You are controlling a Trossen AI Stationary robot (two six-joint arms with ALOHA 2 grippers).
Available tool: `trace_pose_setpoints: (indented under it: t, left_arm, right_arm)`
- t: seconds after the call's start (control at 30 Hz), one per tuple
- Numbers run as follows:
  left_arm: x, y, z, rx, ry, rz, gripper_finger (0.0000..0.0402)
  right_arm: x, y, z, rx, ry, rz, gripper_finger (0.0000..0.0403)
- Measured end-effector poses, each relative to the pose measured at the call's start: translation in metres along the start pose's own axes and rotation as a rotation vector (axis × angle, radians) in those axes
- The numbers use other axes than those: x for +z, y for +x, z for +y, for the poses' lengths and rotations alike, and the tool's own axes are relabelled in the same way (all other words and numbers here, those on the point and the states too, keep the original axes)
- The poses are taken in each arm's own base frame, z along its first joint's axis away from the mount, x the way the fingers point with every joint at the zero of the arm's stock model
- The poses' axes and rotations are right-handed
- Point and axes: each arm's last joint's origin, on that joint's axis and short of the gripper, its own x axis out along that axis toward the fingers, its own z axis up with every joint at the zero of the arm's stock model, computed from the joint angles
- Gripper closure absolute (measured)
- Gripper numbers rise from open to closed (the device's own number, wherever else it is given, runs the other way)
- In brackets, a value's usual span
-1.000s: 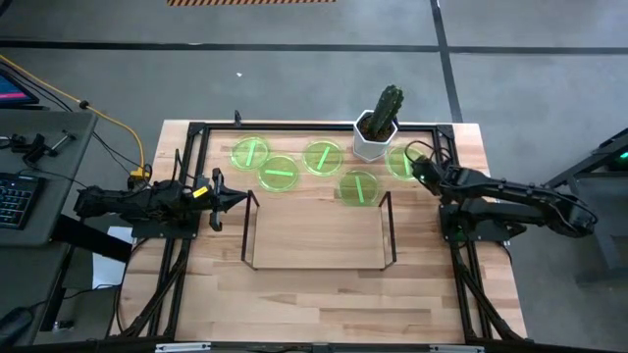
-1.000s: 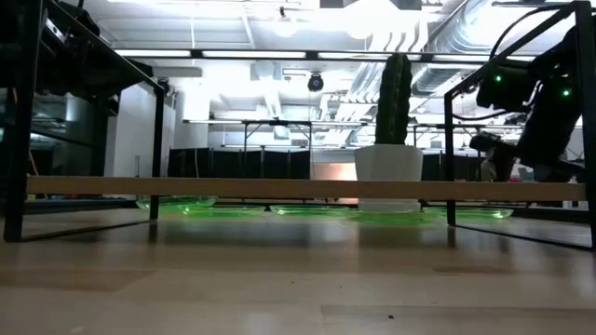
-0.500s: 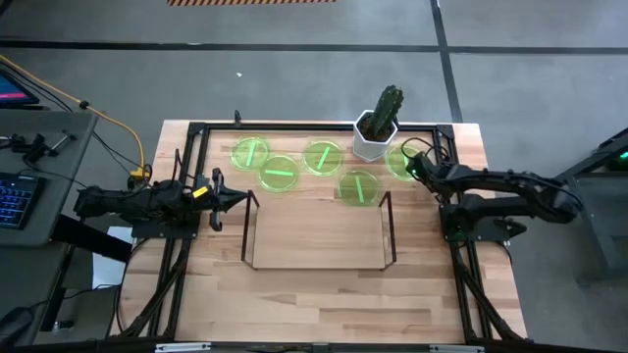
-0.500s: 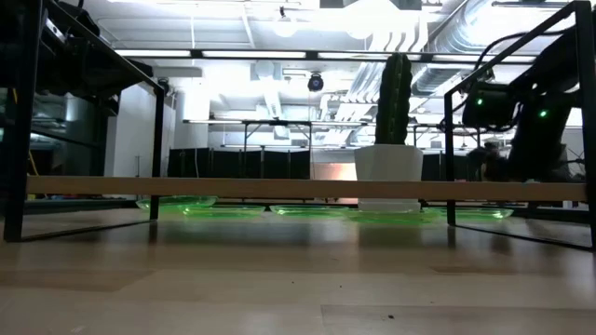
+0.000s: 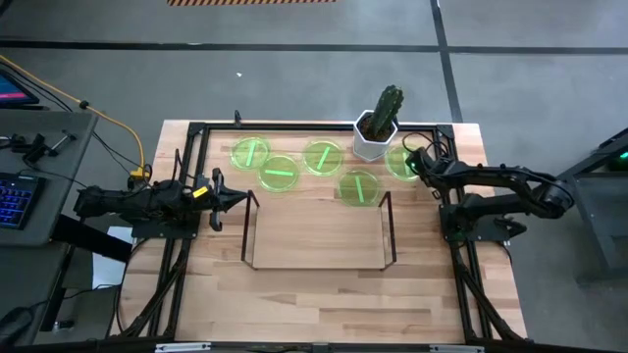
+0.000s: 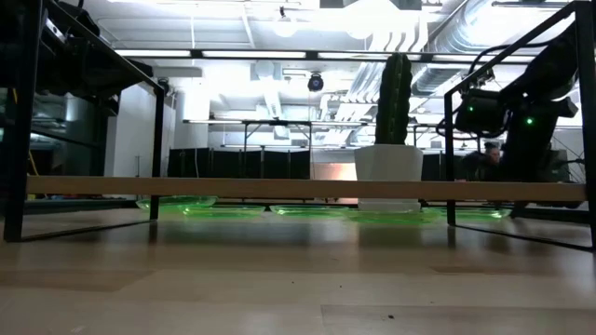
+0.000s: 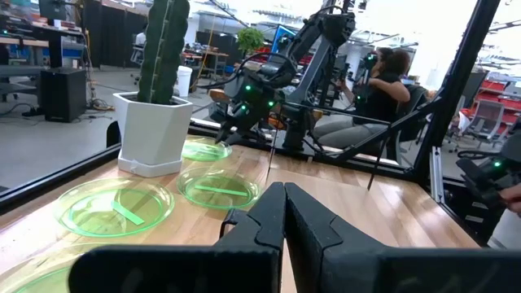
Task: Place and stack plates onto a shelf
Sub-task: Put the green transparent plate on the shelf
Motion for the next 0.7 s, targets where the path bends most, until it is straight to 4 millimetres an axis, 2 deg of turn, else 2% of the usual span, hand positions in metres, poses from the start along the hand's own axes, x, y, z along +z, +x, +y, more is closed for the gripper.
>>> trace_pose_setpoints:
  t: [0.1, 0.17, 0.3, 0.47, 0.7]
  left_arm:
    - [0.0, 0.0, 0.0, 0.0, 0.0, 0.0, 0.0401]
    - [0.0, 0.0, 0.0, 0.0, 0.0, 0.0, 0.0401]
    - [0.0, 0.0, 0.0, 0.0, 0.0, 0.0, 0.0402]
    - [0.0, 0.0, 0.0, 0.0, 0.0, 0.0, 0.0401]
    - [0.0, 0.0, 0.0, 0.0, 0.0, 0.0, 0.0401]
  right_arm:
    - [0.001, 0.001, -0.001, -0.009, -0.012, 0.004, 0.0376]
    - [0.0, 0.001, -0.001, -0.01, -0.042, 0.009, 0.0395]
    - [0.0, -0.001, -0.001, -0.001, -0.089, 0.024, 0.0397]
    - [0.001, -0.013, -0.002, 0.04, -0.122, 0.079, 0.0402]
    - [0.014, -0.031, -0.012, 0.057, -0.138, 0.04, 0.0403]
